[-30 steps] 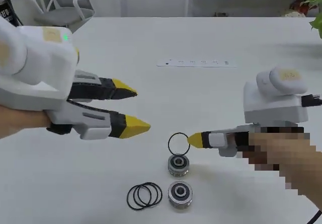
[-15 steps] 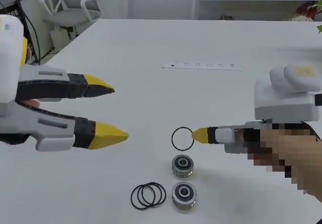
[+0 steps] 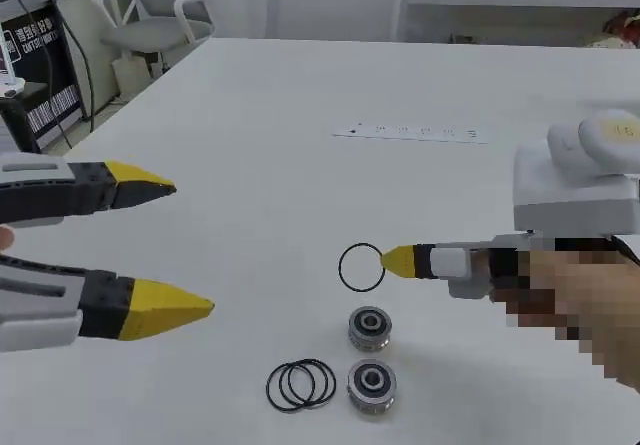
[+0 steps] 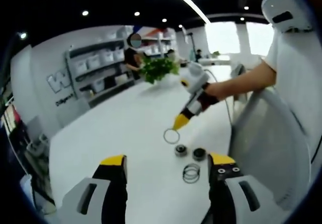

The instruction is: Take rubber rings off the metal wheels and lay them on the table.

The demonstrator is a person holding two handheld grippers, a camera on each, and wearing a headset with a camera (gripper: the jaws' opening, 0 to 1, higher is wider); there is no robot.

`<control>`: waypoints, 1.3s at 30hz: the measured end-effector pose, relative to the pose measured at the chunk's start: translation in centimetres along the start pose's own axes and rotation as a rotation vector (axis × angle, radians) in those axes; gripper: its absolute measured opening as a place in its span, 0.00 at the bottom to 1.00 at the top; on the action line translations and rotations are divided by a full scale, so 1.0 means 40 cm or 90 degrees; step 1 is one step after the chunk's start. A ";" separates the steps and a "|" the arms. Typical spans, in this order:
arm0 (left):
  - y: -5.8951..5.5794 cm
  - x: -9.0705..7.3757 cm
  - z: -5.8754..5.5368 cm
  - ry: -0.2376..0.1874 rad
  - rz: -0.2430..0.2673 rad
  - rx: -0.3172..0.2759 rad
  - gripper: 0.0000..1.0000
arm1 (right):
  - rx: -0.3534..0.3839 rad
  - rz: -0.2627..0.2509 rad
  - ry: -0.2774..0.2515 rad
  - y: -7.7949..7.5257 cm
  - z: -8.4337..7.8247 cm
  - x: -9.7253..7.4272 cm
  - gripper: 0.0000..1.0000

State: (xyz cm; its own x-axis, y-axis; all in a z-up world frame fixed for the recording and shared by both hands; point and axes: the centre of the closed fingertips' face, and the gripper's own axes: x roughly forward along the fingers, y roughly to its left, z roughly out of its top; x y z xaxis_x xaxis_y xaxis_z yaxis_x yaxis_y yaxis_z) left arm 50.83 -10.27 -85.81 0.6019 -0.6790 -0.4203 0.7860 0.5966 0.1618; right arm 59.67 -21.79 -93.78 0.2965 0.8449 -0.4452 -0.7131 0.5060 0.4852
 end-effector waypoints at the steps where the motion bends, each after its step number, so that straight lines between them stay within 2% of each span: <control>1: -0.006 -0.004 -0.010 0.001 -0.002 -0.010 0.66 | -0.002 0.001 0.000 0.002 0.001 0.000 0.00; 9: -0.029 -0.009 -0.054 0.007 0.009 -0.044 0.67 | -0.003 0.020 -0.008 0.030 0.013 0.000 0.00; 12: -0.046 -0.004 -0.076 0.011 0.009 -0.060 0.69 | -0.004 0.028 -0.009 0.042 0.014 0.002 0.00; 21: -0.072 -0.003 -0.129 0.024 0.015 -0.112 0.71 | -0.014 0.045 0.002 0.067 0.006 0.012 0.00; 25: -0.089 0.007 -0.150 0.033 0.008 -0.132 0.72 | -0.013 0.053 0.008 0.077 0.000 0.018 0.00; 28: -0.094 0.010 -0.155 0.040 0.005 -0.136 0.72 | -0.015 0.060 0.017 0.088 -0.008 0.025 0.00; 33: -0.094 0.012 -0.154 0.033 0.007 -0.153 0.74 | -0.022 0.073 0.040 0.106 -0.032 0.041 0.00; 37: -0.101 0.020 -0.177 0.066 0.003 -0.149 0.74 | -0.031 0.081 0.066 0.118 -0.059 0.056 0.00; 39: -0.105 0.022 -0.179 0.070 0.000 -0.138 0.74 | -0.032 0.085 0.076 0.122 -0.070 0.062 0.00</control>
State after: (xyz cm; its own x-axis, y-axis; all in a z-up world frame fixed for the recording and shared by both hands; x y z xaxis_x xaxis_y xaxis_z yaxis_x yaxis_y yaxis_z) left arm 47.05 -10.30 -93.24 0.5737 -0.6358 -0.5164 0.7306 0.6822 -0.0283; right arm 55.15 -17.70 -94.62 0.1212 0.8759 -0.4671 -0.7733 0.3784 0.5088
